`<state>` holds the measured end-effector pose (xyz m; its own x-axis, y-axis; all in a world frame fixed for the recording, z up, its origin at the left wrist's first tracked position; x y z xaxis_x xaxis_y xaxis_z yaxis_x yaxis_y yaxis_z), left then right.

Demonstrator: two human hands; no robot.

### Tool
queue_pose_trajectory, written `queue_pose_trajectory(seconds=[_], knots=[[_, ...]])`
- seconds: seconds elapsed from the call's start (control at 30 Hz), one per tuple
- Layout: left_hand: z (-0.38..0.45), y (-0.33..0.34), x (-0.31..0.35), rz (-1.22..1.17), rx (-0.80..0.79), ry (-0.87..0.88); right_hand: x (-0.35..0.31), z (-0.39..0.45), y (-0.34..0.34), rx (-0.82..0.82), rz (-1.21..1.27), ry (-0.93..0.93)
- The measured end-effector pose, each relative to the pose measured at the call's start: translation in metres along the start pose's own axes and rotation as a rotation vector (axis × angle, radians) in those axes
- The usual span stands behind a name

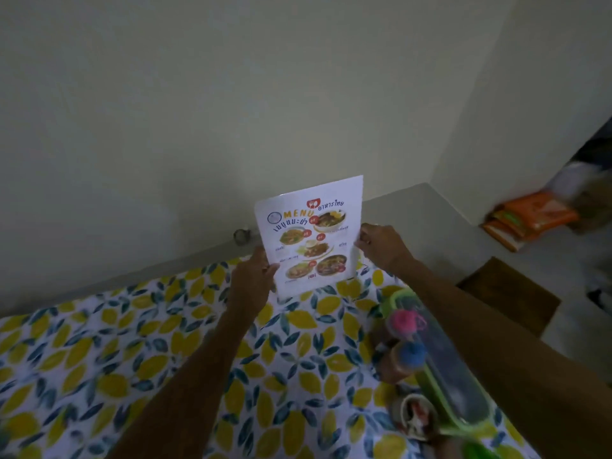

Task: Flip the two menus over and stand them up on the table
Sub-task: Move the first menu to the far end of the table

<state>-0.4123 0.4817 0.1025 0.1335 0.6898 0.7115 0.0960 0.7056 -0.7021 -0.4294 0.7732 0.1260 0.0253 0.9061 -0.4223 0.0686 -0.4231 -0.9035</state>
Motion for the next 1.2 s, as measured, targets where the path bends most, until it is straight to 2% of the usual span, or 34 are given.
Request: queue_pose_trajectory(seconds=[0.2, 0.4, 0.7, 1.03, 1.2], knots=[[0.053, 0.068, 0.057, -0.007, -0.035, -0.003, 0.093, 0.034, -0.026, 0.015, 0.043, 0.031], [0.098, 0.109, 0.061, 0.005, -0.056, -0.065, 0.140, 0.071, -0.021, 0.000, 0.071, 0.065], [0.129, 0.139, 0.040, 0.002, -0.059, -0.167, 0.169, 0.108, 0.005, -0.038, 0.099, 0.084], [0.140, 0.150, 0.036, 0.070, -0.061, -0.168, 0.177, 0.111, 0.024, 0.012, 0.145, 0.081], [0.134, 0.154, 0.035, 0.042, -0.082, -0.217, 0.183, 0.107, 0.035, -0.024, 0.168, 0.121]])
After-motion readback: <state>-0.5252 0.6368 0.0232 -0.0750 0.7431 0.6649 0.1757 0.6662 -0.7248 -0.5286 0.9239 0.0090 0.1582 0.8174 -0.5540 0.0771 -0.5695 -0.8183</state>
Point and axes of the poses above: each hand's wrist, its own z-axis towards the middle knuckle, its own y-axis out of the palm, x = y × z, the point moved 10 cm from there along z, towards the middle knuckle, and after that the axes turned 7 degrees about -x, right-handed, at the moved point
